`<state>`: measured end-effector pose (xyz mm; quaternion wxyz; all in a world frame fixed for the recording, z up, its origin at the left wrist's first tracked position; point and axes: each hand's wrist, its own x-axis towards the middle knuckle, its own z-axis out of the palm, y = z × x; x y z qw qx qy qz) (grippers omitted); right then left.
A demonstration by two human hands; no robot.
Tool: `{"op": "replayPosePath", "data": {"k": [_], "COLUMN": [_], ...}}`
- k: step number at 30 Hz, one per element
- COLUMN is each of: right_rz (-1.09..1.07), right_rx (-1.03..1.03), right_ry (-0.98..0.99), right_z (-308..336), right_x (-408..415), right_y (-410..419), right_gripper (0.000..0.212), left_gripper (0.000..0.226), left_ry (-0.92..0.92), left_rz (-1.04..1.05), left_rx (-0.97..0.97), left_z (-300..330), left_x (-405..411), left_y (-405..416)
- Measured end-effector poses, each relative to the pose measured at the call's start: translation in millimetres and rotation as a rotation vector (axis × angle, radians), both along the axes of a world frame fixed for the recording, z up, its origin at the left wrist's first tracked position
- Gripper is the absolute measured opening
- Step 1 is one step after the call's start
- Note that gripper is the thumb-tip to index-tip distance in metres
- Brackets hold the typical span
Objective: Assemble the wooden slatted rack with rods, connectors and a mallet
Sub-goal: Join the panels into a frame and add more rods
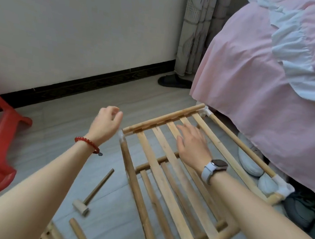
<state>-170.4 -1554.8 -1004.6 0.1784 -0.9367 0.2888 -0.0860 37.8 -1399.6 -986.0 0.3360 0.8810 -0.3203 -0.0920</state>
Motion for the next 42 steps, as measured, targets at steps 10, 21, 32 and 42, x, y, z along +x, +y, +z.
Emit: {"op": "replayPosePath", "data": {"k": [10, 21, 32, 42], "right_rz": [-0.371, 0.360, 0.277, 0.271], "right_rx": [0.379, 0.341, -0.174, -0.291], "right_ry": [0.167, 0.283, 0.332, -0.003], "right_z": [6, 12, 9, -10], "right_x": [94, 63, -38, -61], "right_y": [-7, 88, 75, 66], "right_gripper": [0.085, 0.095, 0.072, 0.029], "left_gripper": [0.058, 0.043, 0.033, 0.035], "left_ry": [0.609, 0.750, 0.540, 0.957], "left_rz": [-0.346, -0.912, 0.020, -0.134], "left_rx": [0.108, 0.389, -0.066, -0.168], "left_z": [-47, -28, -31, -54], "left_x": [-1, -121, -64, -120], "left_y": [32, 103, 127, 61]}}
